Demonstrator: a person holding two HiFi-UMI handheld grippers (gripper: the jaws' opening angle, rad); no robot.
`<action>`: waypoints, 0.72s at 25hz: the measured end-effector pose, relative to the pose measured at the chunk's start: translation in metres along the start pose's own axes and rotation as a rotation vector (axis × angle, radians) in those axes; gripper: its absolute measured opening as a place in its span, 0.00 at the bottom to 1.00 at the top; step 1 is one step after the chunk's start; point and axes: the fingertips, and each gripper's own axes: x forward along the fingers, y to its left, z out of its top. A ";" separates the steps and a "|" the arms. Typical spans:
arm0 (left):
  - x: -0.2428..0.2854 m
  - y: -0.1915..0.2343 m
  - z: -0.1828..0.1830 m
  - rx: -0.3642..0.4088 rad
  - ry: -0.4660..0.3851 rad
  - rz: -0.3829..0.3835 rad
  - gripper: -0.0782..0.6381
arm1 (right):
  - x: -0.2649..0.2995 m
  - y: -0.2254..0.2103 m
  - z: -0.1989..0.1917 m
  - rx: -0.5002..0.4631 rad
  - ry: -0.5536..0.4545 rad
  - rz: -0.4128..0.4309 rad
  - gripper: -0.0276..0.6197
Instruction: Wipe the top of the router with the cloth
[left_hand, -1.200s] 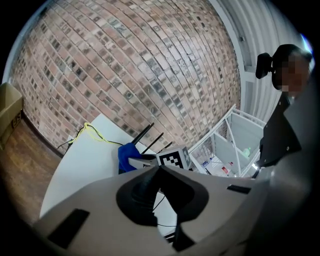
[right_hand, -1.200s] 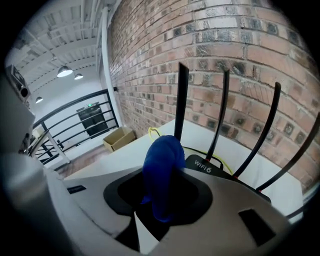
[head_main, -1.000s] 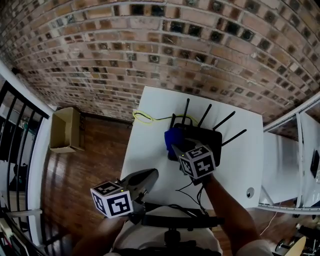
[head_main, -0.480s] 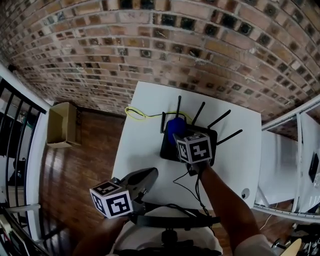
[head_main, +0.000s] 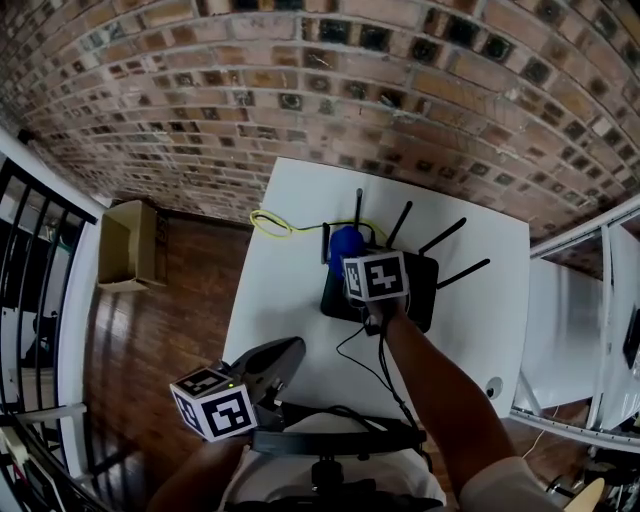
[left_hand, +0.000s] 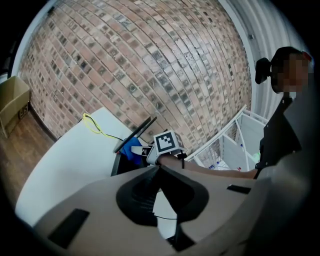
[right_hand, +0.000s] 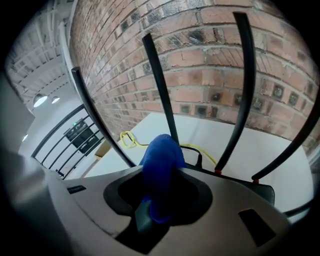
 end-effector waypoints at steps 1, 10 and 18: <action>0.002 -0.001 0.000 0.002 0.003 -0.005 0.14 | -0.002 -0.006 -0.001 0.006 0.003 -0.014 0.25; 0.024 -0.018 -0.005 0.017 0.050 -0.053 0.15 | -0.037 -0.078 -0.025 0.077 0.025 -0.148 0.25; 0.040 -0.030 -0.012 0.046 0.083 -0.086 0.14 | -0.071 -0.139 -0.055 0.128 0.041 -0.286 0.25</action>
